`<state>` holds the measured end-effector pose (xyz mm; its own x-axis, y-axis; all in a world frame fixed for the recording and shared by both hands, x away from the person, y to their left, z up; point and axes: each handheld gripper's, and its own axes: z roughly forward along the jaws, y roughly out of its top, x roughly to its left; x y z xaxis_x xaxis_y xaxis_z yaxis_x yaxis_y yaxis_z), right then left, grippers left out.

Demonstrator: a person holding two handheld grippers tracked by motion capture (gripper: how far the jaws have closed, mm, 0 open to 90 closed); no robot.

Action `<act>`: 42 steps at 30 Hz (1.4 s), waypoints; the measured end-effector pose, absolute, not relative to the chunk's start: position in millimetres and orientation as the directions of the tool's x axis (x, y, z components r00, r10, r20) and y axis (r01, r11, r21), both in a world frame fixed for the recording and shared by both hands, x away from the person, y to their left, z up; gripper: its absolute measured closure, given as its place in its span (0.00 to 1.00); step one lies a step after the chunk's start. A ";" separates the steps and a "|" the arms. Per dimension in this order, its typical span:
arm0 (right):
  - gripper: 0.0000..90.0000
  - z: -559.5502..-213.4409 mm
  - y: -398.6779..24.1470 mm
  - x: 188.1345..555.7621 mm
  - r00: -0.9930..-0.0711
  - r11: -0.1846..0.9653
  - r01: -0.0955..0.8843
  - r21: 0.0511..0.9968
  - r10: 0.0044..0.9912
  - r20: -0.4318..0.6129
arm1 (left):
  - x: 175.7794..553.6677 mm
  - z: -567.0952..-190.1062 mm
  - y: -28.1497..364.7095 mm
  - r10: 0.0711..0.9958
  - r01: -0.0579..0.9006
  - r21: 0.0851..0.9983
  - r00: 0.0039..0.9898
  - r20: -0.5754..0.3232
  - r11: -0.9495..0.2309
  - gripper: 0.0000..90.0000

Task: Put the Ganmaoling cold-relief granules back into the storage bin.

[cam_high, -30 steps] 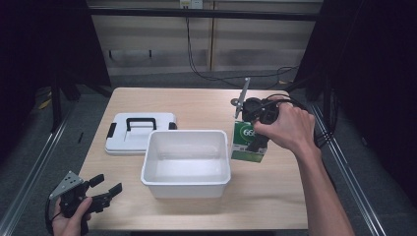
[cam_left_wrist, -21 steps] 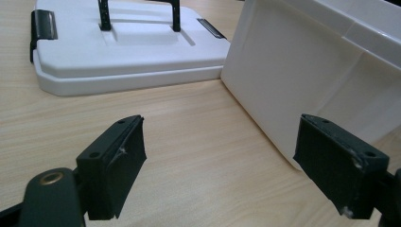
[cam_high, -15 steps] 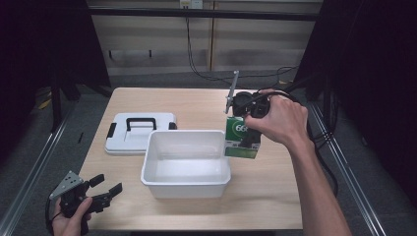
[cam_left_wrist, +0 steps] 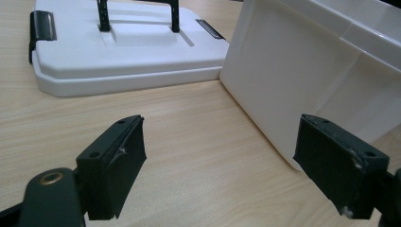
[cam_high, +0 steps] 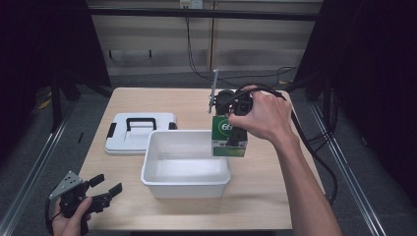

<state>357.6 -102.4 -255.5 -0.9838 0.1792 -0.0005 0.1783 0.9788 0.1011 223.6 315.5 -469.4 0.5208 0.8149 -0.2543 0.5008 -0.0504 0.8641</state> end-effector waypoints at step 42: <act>0.18 -298.8 -55.2 372.0 -0.994 0.989 0.108 0.101 0.107 0.015 | 223.0 -469.0 316.3 0.811 0.497 0.866 0.527 -0.253 -0.053 0.19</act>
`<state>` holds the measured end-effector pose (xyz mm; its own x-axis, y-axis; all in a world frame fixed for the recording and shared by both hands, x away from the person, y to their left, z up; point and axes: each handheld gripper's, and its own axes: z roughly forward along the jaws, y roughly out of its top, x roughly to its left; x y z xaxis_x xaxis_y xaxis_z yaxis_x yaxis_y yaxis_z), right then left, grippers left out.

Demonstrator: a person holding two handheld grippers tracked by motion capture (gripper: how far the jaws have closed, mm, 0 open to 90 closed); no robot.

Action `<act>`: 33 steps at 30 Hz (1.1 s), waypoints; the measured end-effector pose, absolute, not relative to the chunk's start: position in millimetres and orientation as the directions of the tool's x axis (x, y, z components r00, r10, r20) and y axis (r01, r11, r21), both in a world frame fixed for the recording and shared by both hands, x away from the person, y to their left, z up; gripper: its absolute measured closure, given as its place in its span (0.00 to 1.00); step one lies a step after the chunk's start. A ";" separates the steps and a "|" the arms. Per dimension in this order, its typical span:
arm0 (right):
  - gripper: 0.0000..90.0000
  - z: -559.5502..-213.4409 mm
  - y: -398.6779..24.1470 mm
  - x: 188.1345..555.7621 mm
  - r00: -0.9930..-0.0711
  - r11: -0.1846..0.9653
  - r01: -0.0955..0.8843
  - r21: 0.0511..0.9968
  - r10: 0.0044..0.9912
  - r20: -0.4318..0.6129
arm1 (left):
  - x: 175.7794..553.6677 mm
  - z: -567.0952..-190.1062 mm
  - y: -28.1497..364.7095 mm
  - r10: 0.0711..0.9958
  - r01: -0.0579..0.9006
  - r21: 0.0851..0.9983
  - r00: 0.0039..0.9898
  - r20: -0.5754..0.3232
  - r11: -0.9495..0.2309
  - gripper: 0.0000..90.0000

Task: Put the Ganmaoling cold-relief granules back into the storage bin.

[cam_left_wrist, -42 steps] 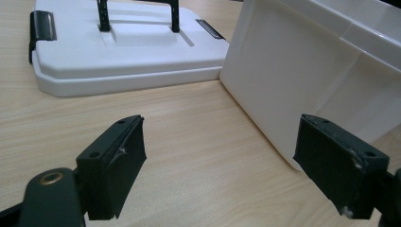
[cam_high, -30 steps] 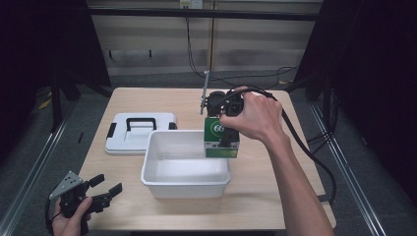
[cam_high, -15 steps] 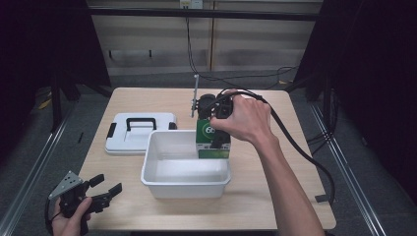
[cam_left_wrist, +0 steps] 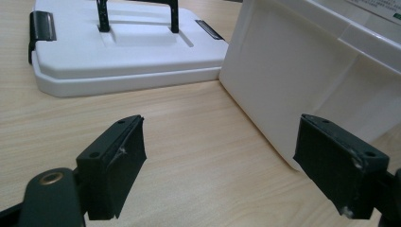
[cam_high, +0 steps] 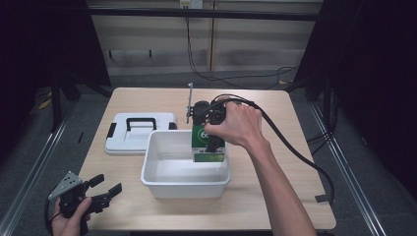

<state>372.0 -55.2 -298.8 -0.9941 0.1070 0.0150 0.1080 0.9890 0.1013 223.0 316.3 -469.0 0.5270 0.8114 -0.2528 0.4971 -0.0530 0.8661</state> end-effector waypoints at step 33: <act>0.17 -372.1 -61.7 370.6 -0.993 0.988 0.109 0.111 0.103 0.058 | 223.4 -469.9 314.2 0.811 0.502 0.863 0.528 -0.253 -0.057 0.19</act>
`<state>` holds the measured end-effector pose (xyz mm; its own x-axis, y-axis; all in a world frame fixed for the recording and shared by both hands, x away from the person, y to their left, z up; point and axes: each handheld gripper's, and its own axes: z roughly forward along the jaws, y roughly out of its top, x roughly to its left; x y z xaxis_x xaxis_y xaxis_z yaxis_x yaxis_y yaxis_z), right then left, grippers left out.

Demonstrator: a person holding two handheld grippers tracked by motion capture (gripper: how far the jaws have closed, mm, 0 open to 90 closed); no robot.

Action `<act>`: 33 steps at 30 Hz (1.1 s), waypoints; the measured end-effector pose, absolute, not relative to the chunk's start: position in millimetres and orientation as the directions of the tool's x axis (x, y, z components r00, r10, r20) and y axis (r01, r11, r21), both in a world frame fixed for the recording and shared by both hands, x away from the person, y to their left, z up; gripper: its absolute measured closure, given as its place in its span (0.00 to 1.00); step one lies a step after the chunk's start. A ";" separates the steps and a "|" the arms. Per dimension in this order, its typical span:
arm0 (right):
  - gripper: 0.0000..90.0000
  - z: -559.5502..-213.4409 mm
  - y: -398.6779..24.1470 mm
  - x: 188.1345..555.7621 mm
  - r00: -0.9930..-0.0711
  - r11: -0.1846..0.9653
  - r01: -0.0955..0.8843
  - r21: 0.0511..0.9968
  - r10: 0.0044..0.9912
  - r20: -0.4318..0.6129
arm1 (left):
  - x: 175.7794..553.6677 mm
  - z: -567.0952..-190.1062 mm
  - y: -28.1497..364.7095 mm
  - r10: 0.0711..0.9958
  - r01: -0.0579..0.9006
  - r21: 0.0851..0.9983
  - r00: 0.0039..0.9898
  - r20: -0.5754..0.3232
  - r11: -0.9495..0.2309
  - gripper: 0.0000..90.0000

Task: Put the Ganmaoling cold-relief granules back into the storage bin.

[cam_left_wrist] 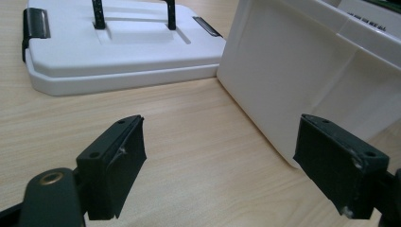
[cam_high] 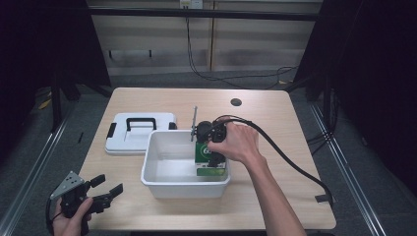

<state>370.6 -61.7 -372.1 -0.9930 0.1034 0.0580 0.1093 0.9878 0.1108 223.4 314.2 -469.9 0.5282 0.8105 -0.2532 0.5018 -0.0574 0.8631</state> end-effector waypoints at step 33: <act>0.16 -408.8 -54.1 372.5 -0.992 0.991 0.126 0.034 0.125 0.030 | 223.5 -469.7 314.4 0.810 0.502 0.863 0.528 -0.256 -0.055 0.19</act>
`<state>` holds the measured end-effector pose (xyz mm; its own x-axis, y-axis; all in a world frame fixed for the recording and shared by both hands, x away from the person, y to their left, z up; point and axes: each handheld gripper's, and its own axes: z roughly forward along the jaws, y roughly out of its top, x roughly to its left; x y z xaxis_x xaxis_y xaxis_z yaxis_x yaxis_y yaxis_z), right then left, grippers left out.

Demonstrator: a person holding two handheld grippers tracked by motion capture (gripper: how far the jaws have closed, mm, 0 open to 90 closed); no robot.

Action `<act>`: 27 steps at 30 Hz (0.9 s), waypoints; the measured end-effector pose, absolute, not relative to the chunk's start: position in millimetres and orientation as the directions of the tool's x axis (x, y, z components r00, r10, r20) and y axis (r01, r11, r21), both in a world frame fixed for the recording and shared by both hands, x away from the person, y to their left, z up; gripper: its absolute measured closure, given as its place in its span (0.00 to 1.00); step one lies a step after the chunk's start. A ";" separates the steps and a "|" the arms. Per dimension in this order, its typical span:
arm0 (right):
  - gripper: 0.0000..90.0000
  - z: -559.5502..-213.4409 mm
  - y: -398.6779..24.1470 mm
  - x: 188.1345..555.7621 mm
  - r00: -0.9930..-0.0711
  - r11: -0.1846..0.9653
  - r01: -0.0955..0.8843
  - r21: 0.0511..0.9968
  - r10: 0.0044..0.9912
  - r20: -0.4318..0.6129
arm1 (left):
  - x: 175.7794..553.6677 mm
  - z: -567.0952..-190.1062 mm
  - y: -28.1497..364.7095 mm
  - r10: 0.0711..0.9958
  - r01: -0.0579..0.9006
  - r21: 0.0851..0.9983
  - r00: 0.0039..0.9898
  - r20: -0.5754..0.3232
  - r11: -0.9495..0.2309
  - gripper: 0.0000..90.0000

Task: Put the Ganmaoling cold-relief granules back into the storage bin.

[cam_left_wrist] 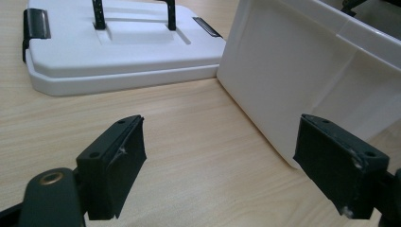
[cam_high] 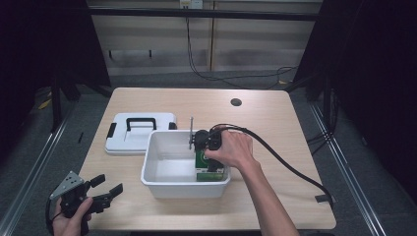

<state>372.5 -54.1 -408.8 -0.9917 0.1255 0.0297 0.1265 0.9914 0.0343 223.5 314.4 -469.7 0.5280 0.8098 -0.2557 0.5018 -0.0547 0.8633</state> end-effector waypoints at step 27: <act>0.11 -407.5 -57.3 373.0 -0.990 0.991 0.130 0.031 0.128 0.055 | 224.3 -469.8 314.3 0.810 0.504 0.863 0.525 -0.262 -0.047 0.19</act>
